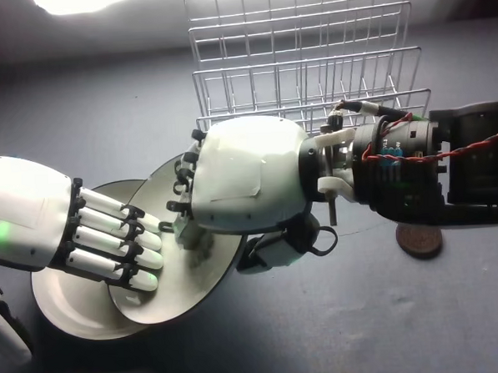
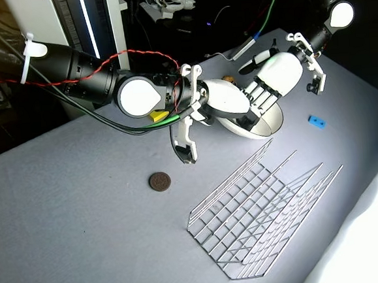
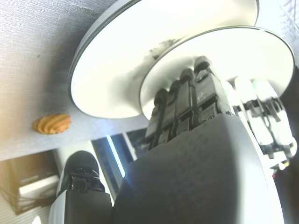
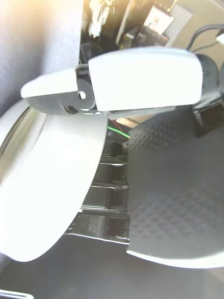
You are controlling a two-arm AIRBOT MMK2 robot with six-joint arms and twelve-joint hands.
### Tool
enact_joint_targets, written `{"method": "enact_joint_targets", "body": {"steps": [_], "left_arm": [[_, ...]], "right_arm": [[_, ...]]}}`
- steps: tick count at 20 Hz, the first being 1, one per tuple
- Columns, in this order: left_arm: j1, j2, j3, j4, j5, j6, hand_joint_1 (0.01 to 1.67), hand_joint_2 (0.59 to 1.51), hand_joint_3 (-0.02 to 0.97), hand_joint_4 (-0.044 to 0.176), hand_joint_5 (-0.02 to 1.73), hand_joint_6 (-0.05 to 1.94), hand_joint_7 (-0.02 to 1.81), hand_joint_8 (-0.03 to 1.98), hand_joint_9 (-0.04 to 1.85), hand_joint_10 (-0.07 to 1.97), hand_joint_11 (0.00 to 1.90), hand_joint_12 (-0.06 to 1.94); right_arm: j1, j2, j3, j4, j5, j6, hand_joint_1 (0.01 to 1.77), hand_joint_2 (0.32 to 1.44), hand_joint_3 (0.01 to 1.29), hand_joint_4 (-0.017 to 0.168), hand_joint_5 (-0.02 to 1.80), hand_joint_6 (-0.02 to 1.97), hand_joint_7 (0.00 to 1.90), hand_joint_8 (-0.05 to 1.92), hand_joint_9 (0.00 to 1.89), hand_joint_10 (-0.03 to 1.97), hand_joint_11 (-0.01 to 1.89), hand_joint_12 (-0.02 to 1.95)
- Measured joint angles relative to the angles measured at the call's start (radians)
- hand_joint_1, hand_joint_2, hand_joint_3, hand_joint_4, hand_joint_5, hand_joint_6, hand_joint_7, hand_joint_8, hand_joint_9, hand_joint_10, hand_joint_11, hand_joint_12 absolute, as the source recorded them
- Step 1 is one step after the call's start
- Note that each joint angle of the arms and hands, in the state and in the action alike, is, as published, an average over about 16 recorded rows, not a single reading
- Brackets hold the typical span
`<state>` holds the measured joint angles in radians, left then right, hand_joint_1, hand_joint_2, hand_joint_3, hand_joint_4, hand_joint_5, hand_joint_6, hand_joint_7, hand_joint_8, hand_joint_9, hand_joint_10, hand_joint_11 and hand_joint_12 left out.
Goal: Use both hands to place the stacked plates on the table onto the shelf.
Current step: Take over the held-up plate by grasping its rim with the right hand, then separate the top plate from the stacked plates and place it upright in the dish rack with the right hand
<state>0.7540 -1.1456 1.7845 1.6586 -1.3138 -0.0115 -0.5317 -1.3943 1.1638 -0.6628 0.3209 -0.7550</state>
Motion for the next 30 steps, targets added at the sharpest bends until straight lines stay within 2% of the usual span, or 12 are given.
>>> {"method": "enact_joint_targets", "body": {"steps": [4, 8, 13, 17, 25, 30], "left_arm": [[-0.014, -0.001, 0.010, -0.015, -0.001, -0.015, 0.02, 1.112, 0.023, 0.003, 0.02, 0.01, 0.00, -0.01, 0.02, 0.00, 0.02, -0.01], [-0.037, 0.006, 0.024, -0.035, -0.003, -0.036, 0.02, 1.114, 0.023, 0.002, 0.02, 0.02, 0.01, -0.01, 0.02, 0.01, 0.02, -0.01], [-0.083, 0.032, 0.042, -0.059, -0.006, -0.080, 0.02, 1.112, 0.022, 0.001, 0.02, 0.02, 0.02, -0.01, 0.02, 0.00, 0.02, -0.01], [-0.134, 0.070, 0.051, -0.064, -0.011, -0.130, 0.02, 1.109, 0.020, 0.000, 0.02, 0.02, 0.02, -0.01, 0.01, 0.00, 0.02, -0.01], [-0.267, 0.165, 0.038, -0.007, -0.021, -0.234, 0.02, 1.105, 0.015, 0.003, 0.02, 0.02, 0.02, -0.01, 0.02, 0.00, 0.02, -0.01], [-0.350, 0.215, 0.021, 0.042, -0.023, -0.287, 0.02, 1.107, 0.012, 0.005, 0.02, 0.02, 0.02, -0.01, 0.02, 0.00, 0.02, -0.01]], "right_arm": [[-0.007, -0.007, 0.005, -0.001, 0.032, -0.008, 1.04, 1.00, 0.01, -0.005, 0.86, 0.35, 0.97, 0.14, 1.07, 0.03, 0.78, 1.10], [-0.011, -0.012, 0.006, -0.002, 0.058, -0.013, 1.05, 0.97, 0.01, -0.003, 0.92, 0.49, 1.06, 0.25, 1.21, 0.02, 0.93, 1.06], [-0.003, -0.008, -0.010, -0.003, 0.071, -0.012, 1.07, 0.96, 0.01, 0.005, 0.96, 0.60, 1.11, 0.40, 1.32, 0.01, 1.00, 1.06], [0.013, 0.006, -0.038, -0.003, 0.068, -0.010, 1.10, 0.96, 0.01, 0.013, 0.98, 0.67, 1.12, 0.53, 1.36, 0.01, 0.99, 1.07], [0.058, 0.049, -0.114, -0.002, 0.060, -0.006, 1.17, 0.98, 0.01, 0.017, 0.97, 0.87, 1.12, 0.72, 1.39, 0.01, 0.96, 1.12], [0.083, 0.078, -0.150, -0.003, 0.058, -0.006, 1.20, 1.00, 0.01, 0.014, 0.96, 0.96, 1.12, 0.78, 1.37, 0.01, 0.93, 1.15]]}}
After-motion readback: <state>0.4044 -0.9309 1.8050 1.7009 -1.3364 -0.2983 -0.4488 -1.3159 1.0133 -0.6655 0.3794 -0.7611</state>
